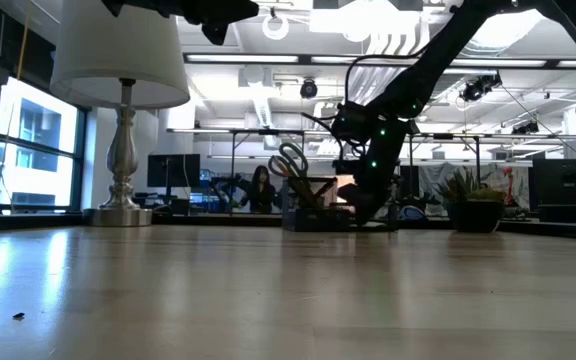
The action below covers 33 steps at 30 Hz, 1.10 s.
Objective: Pick and place office supplies into organizer
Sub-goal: Put the green sticky notes into the black desk organizer, then adjust the black desk organizer
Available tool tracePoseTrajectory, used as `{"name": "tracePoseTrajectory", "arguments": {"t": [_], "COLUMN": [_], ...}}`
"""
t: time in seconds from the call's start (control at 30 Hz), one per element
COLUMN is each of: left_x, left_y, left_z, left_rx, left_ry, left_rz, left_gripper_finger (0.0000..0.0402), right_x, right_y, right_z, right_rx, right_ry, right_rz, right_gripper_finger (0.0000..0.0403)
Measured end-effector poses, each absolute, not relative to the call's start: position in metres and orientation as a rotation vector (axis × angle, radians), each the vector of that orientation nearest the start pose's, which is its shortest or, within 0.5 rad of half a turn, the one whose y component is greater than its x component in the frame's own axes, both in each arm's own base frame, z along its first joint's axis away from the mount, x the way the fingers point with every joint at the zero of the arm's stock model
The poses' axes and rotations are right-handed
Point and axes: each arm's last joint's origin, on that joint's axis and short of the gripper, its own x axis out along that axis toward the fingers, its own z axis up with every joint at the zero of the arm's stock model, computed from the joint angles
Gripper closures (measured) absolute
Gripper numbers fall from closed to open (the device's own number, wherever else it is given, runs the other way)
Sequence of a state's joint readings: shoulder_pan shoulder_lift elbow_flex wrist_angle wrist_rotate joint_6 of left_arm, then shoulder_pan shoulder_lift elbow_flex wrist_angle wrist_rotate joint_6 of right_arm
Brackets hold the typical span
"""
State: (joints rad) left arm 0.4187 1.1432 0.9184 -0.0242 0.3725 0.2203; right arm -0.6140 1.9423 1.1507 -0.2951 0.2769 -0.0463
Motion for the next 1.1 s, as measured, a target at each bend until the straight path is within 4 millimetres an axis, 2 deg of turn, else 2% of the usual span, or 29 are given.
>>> {"name": "tracePoseTrajectory", "arguments": {"t": [0.37, 0.57, 0.77, 0.93, 1.1], "left_x": [0.237, 0.237, 0.238, 0.237, 0.237], "left_y": [0.094, 0.094, 0.094, 0.094, 0.094], "left_z": [0.324, 0.323, 0.321, 0.32, 0.32], "left_rx": [0.122, 0.127, 0.122, 0.115, 0.101], "left_ry": [0.235, 0.244, 0.257, 0.266, 0.267], "left_rz": [0.02, 0.018, 0.017, 0.016, 0.018], "left_gripper_finger": [0.0401, 0.0401, 0.0401, 0.0401, 0.0401], "right_x": [0.302, 0.303, 0.298, 0.284, 0.252], "right_y": [-0.222, -0.209, -0.184, -0.16, -0.15], "right_z": [0.138, 0.173, 0.201, 0.202, 0.189], "right_rx": [0.064, 0.046, 0.116, 0.098, 0.123], "right_ry": [1.135, 1.056, 1.018, 1.086, 1.129], "right_rz": [-0.763, -0.765, -0.713, -0.723, -0.789], "right_gripper_finger": [0.034, 0.0338, 0.0338, 0.0338, 0.0338]}}
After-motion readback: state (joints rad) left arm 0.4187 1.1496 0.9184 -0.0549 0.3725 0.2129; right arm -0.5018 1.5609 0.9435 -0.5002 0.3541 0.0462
